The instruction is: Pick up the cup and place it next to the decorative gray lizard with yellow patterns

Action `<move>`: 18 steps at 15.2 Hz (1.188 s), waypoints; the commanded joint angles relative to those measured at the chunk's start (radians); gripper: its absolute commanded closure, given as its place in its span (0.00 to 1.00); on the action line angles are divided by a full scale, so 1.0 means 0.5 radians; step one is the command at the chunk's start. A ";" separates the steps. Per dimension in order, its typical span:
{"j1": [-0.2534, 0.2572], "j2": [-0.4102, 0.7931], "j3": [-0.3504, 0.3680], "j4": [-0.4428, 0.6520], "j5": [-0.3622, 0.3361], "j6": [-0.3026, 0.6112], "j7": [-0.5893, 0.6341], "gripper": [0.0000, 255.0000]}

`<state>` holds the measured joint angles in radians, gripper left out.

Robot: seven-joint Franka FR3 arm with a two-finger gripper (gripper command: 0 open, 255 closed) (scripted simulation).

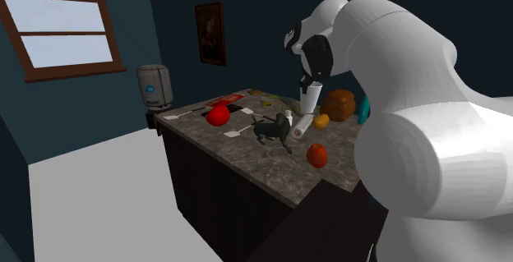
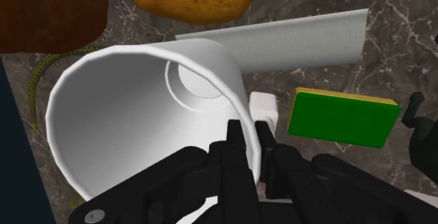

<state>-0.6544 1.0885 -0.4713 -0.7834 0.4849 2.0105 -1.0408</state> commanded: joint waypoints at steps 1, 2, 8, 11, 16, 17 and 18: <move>0.009 0.004 0.003 -0.048 0.007 0.050 -0.014 1.00; 0.011 0.013 0.006 -0.061 0.010 0.070 -0.017 1.00; 0.016 0.077 0.023 -0.106 0.030 0.176 -0.036 1.00; 0.015 0.118 0.032 -0.112 0.040 0.223 -0.042 1.00; 0.008 0.177 0.045 -0.106 0.051 0.276 -0.048 1.00; 0.008 0.177 0.046 -0.106 0.051 0.276 -0.048 1.00; 0.008 0.177 0.046 -0.106 0.051 0.276 -0.048 1.00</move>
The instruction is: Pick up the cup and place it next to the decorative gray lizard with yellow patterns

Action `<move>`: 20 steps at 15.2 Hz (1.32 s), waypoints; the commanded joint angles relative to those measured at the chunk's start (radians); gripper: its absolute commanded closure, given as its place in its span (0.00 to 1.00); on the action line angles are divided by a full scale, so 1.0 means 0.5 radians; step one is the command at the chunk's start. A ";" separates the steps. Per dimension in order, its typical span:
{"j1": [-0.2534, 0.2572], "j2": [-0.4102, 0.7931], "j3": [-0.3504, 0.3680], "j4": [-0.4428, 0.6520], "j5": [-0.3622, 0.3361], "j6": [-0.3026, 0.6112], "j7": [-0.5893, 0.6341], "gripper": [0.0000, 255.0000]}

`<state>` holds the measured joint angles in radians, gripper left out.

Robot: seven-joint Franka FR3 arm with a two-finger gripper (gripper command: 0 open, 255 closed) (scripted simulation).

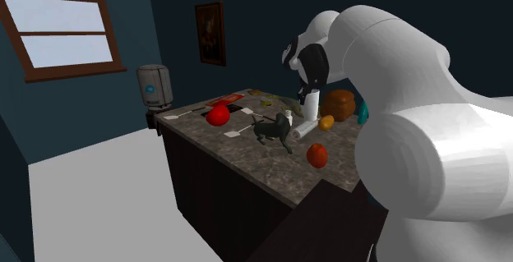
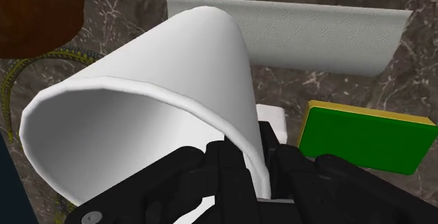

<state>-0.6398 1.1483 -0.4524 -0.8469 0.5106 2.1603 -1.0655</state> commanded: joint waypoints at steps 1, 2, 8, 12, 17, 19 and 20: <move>-0.021 0.057 0.008 0.021 -0.001 -0.023 0.002 1.00; -0.022 0.057 0.009 0.021 -0.002 -0.023 0.002 1.00; 0.001 0.042 0.010 -0.033 0.001 0.013 0.000 0.00; 0.002 -0.021 -0.001 -0.063 -0.005 -0.025 -0.011 0.00; 0.055 -0.210 -0.034 -0.236 -0.021 -0.055 -0.034 0.00; 0.055 -0.210 -0.034 -0.236 -0.021 -0.055 -0.034 0.00; 0.055 -0.210 -0.034 -0.236 -0.021 -0.055 -0.034 0.00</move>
<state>-0.6126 1.0443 -0.4693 -0.9636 0.5003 2.1330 -1.0827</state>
